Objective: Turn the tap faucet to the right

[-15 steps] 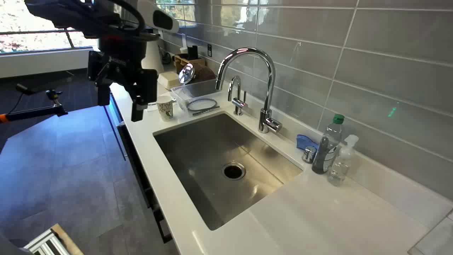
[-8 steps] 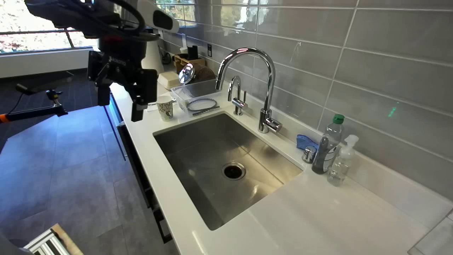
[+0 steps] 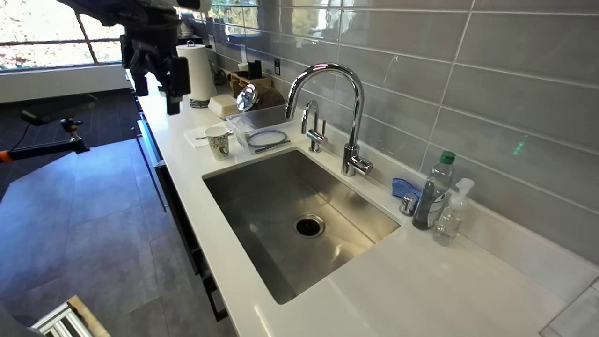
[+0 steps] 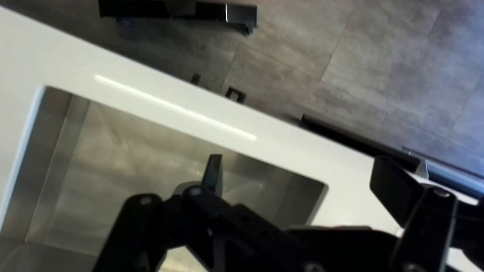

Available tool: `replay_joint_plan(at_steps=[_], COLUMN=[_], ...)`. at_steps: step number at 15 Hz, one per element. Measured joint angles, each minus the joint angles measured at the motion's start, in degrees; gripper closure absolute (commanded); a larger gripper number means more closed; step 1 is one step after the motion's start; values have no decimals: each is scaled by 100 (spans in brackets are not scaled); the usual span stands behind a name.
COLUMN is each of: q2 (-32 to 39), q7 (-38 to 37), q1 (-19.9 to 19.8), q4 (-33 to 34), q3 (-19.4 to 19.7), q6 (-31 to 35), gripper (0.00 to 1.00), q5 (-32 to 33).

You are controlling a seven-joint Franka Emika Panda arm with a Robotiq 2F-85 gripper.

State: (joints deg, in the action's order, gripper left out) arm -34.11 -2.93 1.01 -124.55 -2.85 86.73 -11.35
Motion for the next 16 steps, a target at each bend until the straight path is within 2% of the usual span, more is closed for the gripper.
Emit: replay_joint_plan(at_steps=[1,5,10,11,13,16], q2=[139,956,1965,2141,2453,2768], q7=[-217,-996,-2159,-2470,-3220,-4491], q1=[1,-45,-201,-247,-332,-647], q4=[120,773,1430,1509,1612,1665], q3=[-168,-533,-711,-741,-799,-1032], q6=[473,2283,4153,4460,4965,5261], gripper=[26,58,95,100,100,100], q5=[-25,117,1039,1322,2020,3130])
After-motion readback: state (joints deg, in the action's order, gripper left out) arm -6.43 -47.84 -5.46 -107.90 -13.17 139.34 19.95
